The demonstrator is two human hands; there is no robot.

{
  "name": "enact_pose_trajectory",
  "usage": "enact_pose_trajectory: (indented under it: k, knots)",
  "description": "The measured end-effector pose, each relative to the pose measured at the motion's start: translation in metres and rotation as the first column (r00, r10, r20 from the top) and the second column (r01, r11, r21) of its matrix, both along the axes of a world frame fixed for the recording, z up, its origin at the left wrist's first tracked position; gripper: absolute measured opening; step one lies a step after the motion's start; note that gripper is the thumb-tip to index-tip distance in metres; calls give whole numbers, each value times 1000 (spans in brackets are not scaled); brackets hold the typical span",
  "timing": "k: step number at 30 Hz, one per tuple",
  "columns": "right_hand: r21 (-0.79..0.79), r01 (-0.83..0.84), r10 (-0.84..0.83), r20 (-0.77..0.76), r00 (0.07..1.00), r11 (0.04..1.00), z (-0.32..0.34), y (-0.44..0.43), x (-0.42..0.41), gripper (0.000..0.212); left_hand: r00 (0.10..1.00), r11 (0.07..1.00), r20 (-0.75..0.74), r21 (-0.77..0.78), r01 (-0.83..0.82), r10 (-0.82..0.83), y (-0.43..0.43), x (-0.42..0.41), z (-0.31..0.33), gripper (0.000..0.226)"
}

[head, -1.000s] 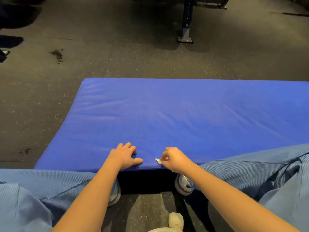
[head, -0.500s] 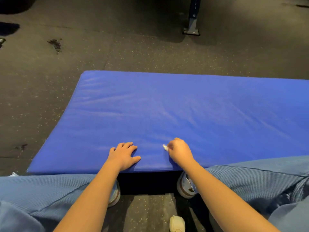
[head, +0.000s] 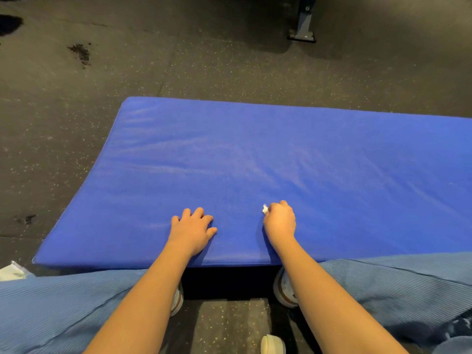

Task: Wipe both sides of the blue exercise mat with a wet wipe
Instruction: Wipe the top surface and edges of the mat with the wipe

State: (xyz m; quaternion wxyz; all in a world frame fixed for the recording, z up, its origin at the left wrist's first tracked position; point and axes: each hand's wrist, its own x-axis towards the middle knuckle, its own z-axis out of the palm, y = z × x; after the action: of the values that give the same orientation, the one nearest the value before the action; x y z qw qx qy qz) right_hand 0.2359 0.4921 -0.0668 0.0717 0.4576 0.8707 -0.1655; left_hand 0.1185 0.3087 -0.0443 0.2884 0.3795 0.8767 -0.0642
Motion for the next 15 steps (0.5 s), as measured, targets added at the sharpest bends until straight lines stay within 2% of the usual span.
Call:
enact_pose_trajectory:
  k: [2,4,5,7,9,12,13,15]
  knots:
    - [-76,-169,160,-112,981,983,-1,-19,-6,39,999,998,-36,63,-19,21,4,-4,-5,35]
    - [-151,-389,370,-140,919,909,0,-28,-3,37,997,988,-53,147,-39,47,11,-8,-11,30]
    - [-171,-435,417,-132,899,884,1,-22,-2,37,997,982,-47,181,-46,55,14,-10,-15,30]
    - [-150,-391,381,-93,920,908,-1,-2,-2,40,997,978,2,195,-72,73,17,-11,-25,38]
    - [-67,-219,219,-1,976,974,-6,18,-3,49,995,978,37,181,-100,95,15,-7,-34,48]
    - [7,-26,26,63,998,1000,-15,25,-14,40,993,973,8,197,-121,122,12,0,-44,54]
    - [-5,-21,21,32,999,1000,-18,20,-20,35,992,971,-6,207,-120,124,11,0,-45,58]
    - [-71,-139,132,-85,988,988,-22,3,-31,38,990,960,-33,254,-121,134,12,-1,-48,66]
